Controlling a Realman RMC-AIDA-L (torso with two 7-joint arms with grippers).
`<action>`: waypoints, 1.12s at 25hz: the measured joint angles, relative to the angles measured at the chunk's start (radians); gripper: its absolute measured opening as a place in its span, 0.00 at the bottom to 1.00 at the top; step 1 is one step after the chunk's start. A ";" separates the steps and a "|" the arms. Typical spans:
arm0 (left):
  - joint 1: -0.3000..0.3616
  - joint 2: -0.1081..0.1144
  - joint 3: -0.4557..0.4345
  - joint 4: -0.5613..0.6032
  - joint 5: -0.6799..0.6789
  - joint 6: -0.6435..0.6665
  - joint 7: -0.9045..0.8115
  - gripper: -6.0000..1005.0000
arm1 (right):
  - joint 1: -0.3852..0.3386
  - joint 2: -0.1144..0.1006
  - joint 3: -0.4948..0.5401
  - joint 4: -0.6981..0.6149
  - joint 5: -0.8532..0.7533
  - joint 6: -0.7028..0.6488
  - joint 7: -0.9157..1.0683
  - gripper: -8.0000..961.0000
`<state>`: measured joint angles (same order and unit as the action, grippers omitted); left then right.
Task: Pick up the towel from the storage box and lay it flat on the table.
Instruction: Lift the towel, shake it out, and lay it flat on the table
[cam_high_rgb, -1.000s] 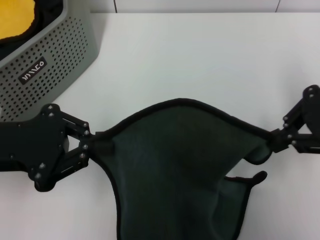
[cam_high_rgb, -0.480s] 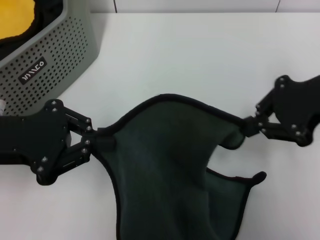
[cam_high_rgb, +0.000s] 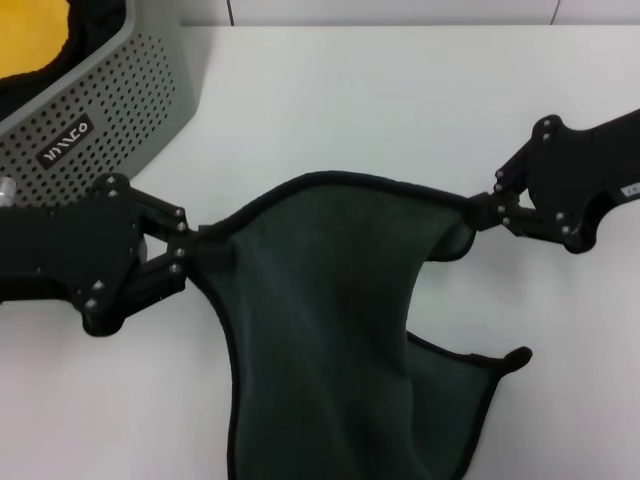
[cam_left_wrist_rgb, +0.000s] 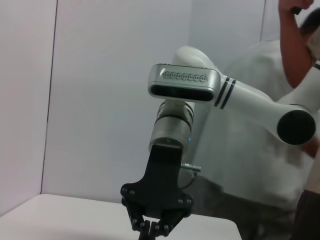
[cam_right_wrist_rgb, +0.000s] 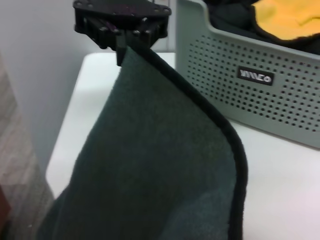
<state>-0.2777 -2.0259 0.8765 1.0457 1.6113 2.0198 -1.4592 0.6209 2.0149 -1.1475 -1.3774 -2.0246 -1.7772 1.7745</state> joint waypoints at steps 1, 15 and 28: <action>-0.009 0.000 -0.005 -0.011 0.006 -0.001 0.000 0.02 | 0.000 0.000 -0.002 0.000 -0.006 0.009 -0.003 0.02; -0.032 0.000 -0.059 -0.029 0.046 -0.005 -0.007 0.02 | -0.003 0.001 -0.002 -0.005 -0.022 0.036 -0.001 0.02; 0.065 -0.010 -0.062 0.010 0.028 0.008 -0.091 0.02 | -0.101 0.003 0.084 -0.141 0.179 -0.217 0.105 0.02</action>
<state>-0.2127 -2.0357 0.8142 1.0559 1.6395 2.0282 -1.5502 0.5203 2.0178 -1.0635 -1.5180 -1.8460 -1.9943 1.8790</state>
